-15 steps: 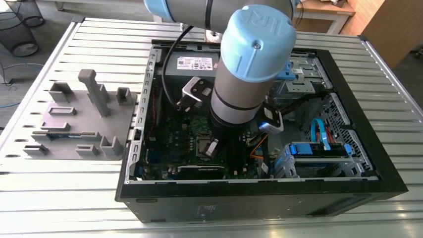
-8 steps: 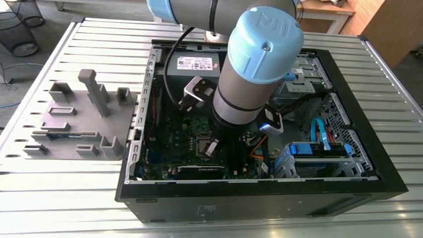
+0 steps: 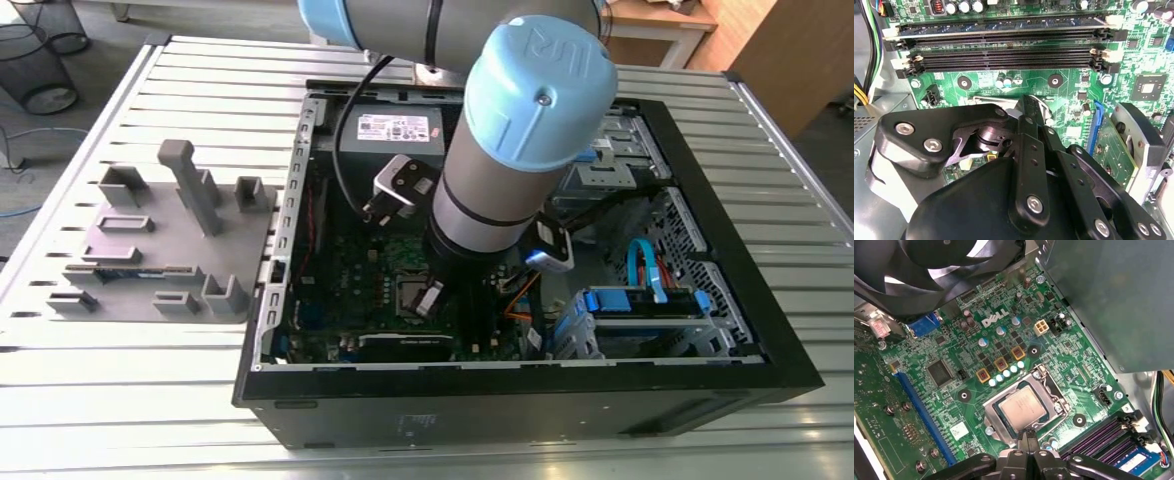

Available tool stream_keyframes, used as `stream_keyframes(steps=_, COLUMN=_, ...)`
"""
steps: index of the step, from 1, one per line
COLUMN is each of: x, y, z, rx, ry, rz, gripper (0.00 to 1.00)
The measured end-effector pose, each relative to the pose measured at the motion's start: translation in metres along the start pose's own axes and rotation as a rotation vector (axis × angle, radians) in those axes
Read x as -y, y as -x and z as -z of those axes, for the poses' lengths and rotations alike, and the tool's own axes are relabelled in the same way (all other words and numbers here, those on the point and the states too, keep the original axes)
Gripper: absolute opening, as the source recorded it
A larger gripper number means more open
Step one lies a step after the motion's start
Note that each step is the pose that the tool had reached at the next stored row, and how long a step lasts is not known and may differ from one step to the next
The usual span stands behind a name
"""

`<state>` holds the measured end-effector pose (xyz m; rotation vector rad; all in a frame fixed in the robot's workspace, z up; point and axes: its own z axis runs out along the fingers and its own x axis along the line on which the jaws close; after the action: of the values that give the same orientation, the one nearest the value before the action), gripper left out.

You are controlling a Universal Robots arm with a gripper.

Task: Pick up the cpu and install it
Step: 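Install the first cpu locking lever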

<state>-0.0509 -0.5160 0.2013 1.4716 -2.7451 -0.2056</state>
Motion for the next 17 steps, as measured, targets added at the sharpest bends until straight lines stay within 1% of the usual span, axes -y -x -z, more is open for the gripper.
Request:
stream_keyframes(steps=2, x=0.001, y=0.0003, z=0.0, rx=-0.0009, ry=0.0057, rz=0.0, gripper=0.11)
stream_keyframes(steps=6, x=0.0026, y=0.0006, z=-0.0002, rx=0.0003, ry=0.0168, rz=-0.001, gripper=0.11)
stream_keyframes(steps=9, x=0.0041, y=0.001, z=-0.0003, rx=-0.0005, ry=0.025, rz=-0.001, gripper=0.11)
stream_keyframes(steps=15, x=0.0044, y=0.001, z=-0.0005, rx=-0.0007, ry=0.0259, rz=-0.001, gripper=0.11)
stream_keyframes(steps=17, x=0.0056, y=0.0017, z=-0.0013, rx=-0.001, ry=0.0261, rz=0.001, gripper=0.11)
